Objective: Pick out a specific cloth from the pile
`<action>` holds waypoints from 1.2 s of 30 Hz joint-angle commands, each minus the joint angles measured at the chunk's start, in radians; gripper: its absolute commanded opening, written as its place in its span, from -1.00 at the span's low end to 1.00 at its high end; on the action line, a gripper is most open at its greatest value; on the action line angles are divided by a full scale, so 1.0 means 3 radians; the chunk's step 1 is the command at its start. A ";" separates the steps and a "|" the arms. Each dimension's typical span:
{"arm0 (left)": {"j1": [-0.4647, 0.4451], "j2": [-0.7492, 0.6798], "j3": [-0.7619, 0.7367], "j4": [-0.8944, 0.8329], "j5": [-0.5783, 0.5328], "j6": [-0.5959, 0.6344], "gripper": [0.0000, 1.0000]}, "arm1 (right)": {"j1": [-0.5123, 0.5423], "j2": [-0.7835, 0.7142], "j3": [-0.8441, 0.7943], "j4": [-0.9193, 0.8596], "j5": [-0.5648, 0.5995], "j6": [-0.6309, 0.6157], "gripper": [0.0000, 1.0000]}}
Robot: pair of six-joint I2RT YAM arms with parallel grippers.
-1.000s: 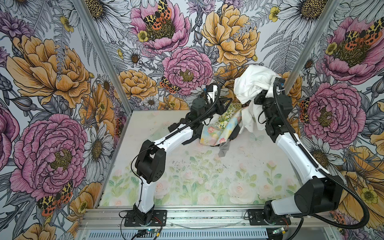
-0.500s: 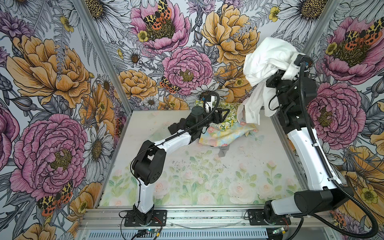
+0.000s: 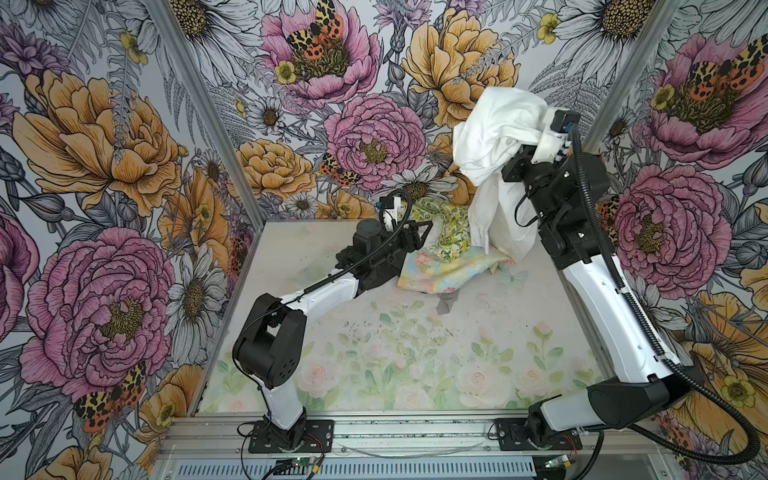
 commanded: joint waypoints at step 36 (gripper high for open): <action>0.0987 -0.2826 -0.0994 -0.2289 -0.0733 0.0163 0.63 | 0.1677 0.1297 0.1366 -0.0540 -0.0179 0.0174 -1.00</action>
